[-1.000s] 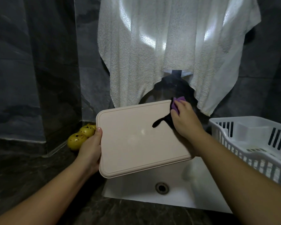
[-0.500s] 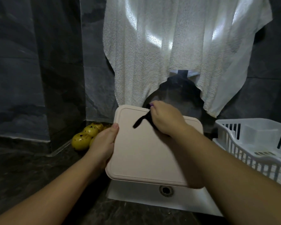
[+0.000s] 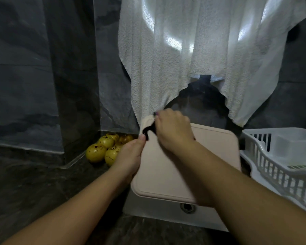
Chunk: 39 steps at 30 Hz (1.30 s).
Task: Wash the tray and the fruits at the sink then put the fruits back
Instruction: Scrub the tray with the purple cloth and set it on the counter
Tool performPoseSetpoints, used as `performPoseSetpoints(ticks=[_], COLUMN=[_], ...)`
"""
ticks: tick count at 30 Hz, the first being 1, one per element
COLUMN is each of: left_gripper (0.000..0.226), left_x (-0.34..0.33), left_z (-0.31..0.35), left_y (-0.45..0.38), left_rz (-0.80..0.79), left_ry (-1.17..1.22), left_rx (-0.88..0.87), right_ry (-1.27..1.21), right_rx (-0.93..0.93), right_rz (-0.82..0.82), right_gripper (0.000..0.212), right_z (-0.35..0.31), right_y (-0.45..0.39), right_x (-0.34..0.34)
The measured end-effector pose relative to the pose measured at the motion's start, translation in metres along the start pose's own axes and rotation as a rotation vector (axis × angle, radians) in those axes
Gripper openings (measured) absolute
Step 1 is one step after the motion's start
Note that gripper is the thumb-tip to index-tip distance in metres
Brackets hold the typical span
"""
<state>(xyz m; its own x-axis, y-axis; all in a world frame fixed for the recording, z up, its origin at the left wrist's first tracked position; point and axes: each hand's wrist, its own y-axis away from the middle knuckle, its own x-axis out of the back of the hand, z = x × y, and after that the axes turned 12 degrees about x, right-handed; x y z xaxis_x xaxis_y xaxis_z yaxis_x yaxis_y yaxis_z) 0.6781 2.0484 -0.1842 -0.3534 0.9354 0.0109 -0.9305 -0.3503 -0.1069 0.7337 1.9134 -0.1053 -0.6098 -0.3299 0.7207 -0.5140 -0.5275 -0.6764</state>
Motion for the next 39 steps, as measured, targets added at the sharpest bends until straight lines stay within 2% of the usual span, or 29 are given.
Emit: performPoseSetpoints(ticks=[3, 6, 8, 11, 12, 14, 17, 20, 22, 25, 27, 28, 30, 33, 37, 39], left_gripper=[0.041, 0.042, 0.041, 0.035, 0.033, 0.034, 0.043, 0.043, 0.043, 0.042, 0.039, 0.035, 0.031, 0.039, 0.040, 0.051], left_x=[-0.014, -0.002, 0.012, 0.032, 0.037, 0.043, 0.049, 0.055, 0.058, 0.064, 0.071, 0.076, 0.085, 0.087, 0.057, 0.034], left_z=[-0.003, -0.002, -0.001, -0.004, -0.006, -0.012, -0.017, -0.016, -0.011, -0.003, 0.000, 0.003, 0.011, 0.041, 0.093, 0.116], left_y=[0.002, -0.002, -0.004, -0.003, -0.003, -0.004, -0.001, 0.000, -0.001, -0.003, -0.007, -0.009, -0.017, -0.023, -0.027, -0.026], left_rz=[-0.008, 0.008, 0.058, 0.176, 0.172, 0.159, 0.190, 0.263, 0.276, 0.205, 0.149, 0.130, 0.130, 0.123, -0.030, -0.134], left_ry=[-0.088, 0.010, 0.097, 0.078, 0.085, 0.073, 0.040, 0.219, 0.352, 0.338, 0.333, 0.252, 0.042, -0.050, -0.391, -0.530], left_rx=[-0.036, -0.034, -0.021, -0.085, -0.081, -0.075, -0.057, 0.025, 0.089, 0.156, 0.194, 0.182, 0.127, -0.022, -0.262, -0.373], right_ry=[0.070, 0.030, 0.048, 0.033, -0.012, -0.141, -0.435, -0.664, -0.741, -0.855, -0.842, -0.807, -0.713, -0.595, -0.458, -0.379], right_rx=[0.169, 0.173, 0.076, -0.130, -0.178, -0.252, -0.429, -0.566, -0.543, -0.520, -0.490, -0.465, -0.405, -0.268, -0.019, 0.084], right_rz=[0.058, 0.011, -0.013, -0.059, -0.087, -0.106, 0.043, 0.053, 0.034, 0.088, 0.103, 0.103, 0.080, 0.033, -0.070, -0.146], right_gripper=[0.035, 0.036, 0.038, 0.044, 0.047, 0.052, 0.045, 0.041, 0.040, 0.037, 0.037, 0.037, 0.036, 0.039, 0.039, 0.043], right_z=[-0.028, -0.007, 0.023, 0.074, 0.088, 0.107, 0.118, 0.116, 0.111, 0.108, 0.113, 0.117, 0.125, 0.129, 0.118, 0.109], right_y=[-0.011, -0.011, -0.002, 0.019, 0.025, 0.033, 0.039, 0.045, 0.046, 0.045, 0.041, 0.040, 0.034, 0.022, 0.001, -0.010], right_x=[0.001, 0.009, 0.012, 0.010, 0.007, 0.001, -0.002, -0.005, -0.010, -0.008, 0.000, 0.006, 0.016, 0.036, 0.066, 0.080])
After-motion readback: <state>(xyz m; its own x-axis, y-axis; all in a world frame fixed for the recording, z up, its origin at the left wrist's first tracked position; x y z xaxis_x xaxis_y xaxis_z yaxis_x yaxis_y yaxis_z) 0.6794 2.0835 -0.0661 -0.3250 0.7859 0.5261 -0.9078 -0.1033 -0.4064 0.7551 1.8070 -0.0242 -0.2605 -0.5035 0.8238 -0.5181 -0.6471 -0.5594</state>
